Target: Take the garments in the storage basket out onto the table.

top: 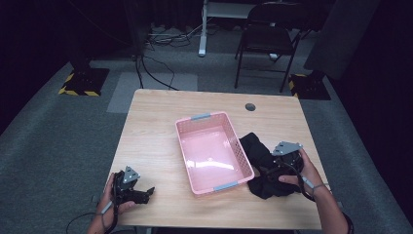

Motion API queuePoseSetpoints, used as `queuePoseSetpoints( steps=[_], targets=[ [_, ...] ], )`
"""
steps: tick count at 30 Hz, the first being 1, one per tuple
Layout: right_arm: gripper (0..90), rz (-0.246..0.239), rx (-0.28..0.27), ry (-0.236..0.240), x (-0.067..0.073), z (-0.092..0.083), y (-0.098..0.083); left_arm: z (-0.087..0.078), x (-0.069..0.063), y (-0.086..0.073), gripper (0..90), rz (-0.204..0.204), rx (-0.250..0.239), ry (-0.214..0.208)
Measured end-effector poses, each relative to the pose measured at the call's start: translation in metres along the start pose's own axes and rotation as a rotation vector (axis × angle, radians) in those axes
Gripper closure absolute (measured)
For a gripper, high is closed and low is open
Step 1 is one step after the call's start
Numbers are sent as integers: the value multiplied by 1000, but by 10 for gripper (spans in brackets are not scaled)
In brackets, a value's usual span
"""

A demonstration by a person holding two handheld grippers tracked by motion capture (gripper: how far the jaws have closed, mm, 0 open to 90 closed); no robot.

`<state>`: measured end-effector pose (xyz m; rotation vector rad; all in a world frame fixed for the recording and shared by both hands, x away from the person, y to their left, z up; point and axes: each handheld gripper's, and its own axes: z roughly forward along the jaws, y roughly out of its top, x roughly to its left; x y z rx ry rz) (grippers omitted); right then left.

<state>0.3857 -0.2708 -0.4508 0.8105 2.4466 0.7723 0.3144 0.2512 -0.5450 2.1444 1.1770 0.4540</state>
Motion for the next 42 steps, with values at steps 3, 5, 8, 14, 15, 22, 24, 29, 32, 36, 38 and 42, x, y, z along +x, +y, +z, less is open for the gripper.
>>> queuePoseSetpoints(
  steps=[3, 5, 8, 14, 15, 22, 24, 29, 32, 36, 38, 42],
  targets=[
    [33, -1, -4, -6, 0, -4, 0, 0, 0, 0, 0, 0, 0, 0],
    [33, -4, -6, -11, 0, -7, 0, 0, 0, 0, 0, 0, 0, 0],
    [33, -14, -7, -13, 0, -11, 0, 0, 0, 0, 0, 0, 0, 0],
    [32, -30, -10, -20, 1, -19, -3, 0, 0, 0, 0, 0, 0, 0],
    [32, -31, -9, -24, 1, -20, -4, 0, 0, 0, 0, 0, 0, 0],
    [32, -50, 2, -45, 1, -28, -11, 0, 0, 0, 0, 0, 0, 0],
    [32, -51, -4, -41, 2, -30, -13, 0, 0, 0, 0, 0, 0, 0],
    [32, -60, -5, -41, 3, -34, -17, 0, 0, 0, 0, 0, 0, 0],
    [32, -61, -2, -48, 4, -36, -21, 0, 0, 0, 0, 0, 0, 0],
    [32, -59, 4, -54, 4, -39, -28, 0, 0, 0, 0, 0, 0, 0],
    [32, -65, 9, -58, 4, -40, -31, 0, 0, 0, 0, 0, 0, 0],
    [32, -59, 8, -58, 4, -43, -38, 0, 0, 0, 0, 0, 0, 0]
  ],
)
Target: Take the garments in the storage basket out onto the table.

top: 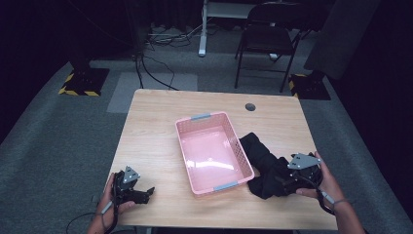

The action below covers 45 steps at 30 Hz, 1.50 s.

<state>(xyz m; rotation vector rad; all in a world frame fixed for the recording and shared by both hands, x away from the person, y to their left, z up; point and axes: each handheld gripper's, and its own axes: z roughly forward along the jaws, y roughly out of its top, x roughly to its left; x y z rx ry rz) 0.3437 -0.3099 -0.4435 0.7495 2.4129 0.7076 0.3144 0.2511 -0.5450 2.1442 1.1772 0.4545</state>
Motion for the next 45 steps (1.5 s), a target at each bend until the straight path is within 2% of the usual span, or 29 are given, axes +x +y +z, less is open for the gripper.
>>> queuePoseSetpoints(
  steps=[14, 32, 45],
  targets=[
    [32, 34, 27, -3, 1, -3, -37, 0, 0, 0, 0, 0, 0, 0],
    [32, 65, 40, -24, 0, -6, -64, 0, 0, 0, 0, 1, 0, 1],
    [32, 115, 49, -13, 1, 1, -84, 0, 0, 0, 0, -1, 0, 2]
  ],
)
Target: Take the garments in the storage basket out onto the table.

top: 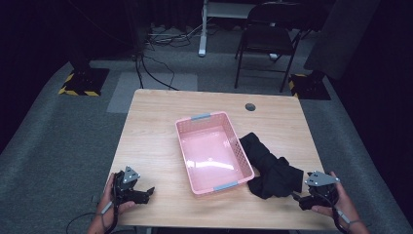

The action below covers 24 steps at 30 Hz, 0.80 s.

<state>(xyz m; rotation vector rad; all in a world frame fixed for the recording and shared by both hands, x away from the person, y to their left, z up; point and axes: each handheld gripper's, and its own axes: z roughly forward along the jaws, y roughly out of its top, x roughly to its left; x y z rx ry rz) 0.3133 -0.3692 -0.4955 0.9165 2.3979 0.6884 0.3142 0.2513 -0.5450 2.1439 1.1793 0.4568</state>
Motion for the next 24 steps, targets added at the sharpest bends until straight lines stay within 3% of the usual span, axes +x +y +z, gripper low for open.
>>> queuePoseSetpoints(
  steps=[12, 24],
  targets=[
    [32, 62, 18, 17, 0, 12, -24, 0, 0, 0, 0, 0, 0, 0],
    [28, 150, -18, 40, -4, 18, -43, 0, 0, 0, 0, 0, 0, 0]
  ],
)
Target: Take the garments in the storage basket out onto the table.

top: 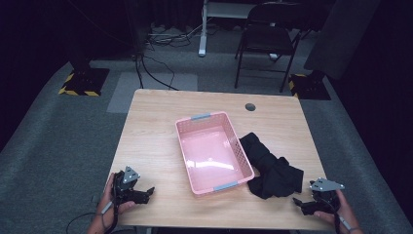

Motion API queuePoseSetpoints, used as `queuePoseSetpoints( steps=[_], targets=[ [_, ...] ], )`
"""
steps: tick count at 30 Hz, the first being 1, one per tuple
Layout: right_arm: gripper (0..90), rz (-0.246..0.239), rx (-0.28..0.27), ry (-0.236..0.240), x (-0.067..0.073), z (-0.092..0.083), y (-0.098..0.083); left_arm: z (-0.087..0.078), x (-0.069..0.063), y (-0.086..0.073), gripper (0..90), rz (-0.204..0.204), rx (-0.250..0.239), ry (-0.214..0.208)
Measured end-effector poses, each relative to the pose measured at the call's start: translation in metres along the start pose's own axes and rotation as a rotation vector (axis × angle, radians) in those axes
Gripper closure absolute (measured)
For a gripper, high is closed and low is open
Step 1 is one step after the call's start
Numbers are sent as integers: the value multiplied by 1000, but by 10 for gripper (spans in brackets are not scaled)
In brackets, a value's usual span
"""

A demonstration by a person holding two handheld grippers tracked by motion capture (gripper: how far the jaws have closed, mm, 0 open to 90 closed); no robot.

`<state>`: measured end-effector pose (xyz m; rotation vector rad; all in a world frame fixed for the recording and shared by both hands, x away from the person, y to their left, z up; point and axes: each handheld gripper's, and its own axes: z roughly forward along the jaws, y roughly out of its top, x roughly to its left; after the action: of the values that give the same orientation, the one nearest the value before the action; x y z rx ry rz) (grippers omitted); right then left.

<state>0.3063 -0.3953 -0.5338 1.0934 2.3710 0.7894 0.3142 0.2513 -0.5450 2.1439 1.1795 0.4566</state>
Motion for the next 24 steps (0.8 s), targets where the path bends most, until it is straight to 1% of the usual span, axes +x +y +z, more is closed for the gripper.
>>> queuePoseSetpoints(
  steps=[6, 12, 13, 24],
  targets=[
    [6, 69, -41, 36, -6, 1, -11, 0, 0, 0, 0, 0, 0, 0],
    [4, 118, -77, 60, -10, 1, -19, 0, 0, 0, 0, -1, 0, 1],
    [3, 119, -84, 59, -11, 1, -20, 0, 0, 0, 0, -1, 0, 1],
    [2, 124, -85, 56, -12, 1, -21, 0, 0, 0, 0, -1, 0, 2]
  ],
)
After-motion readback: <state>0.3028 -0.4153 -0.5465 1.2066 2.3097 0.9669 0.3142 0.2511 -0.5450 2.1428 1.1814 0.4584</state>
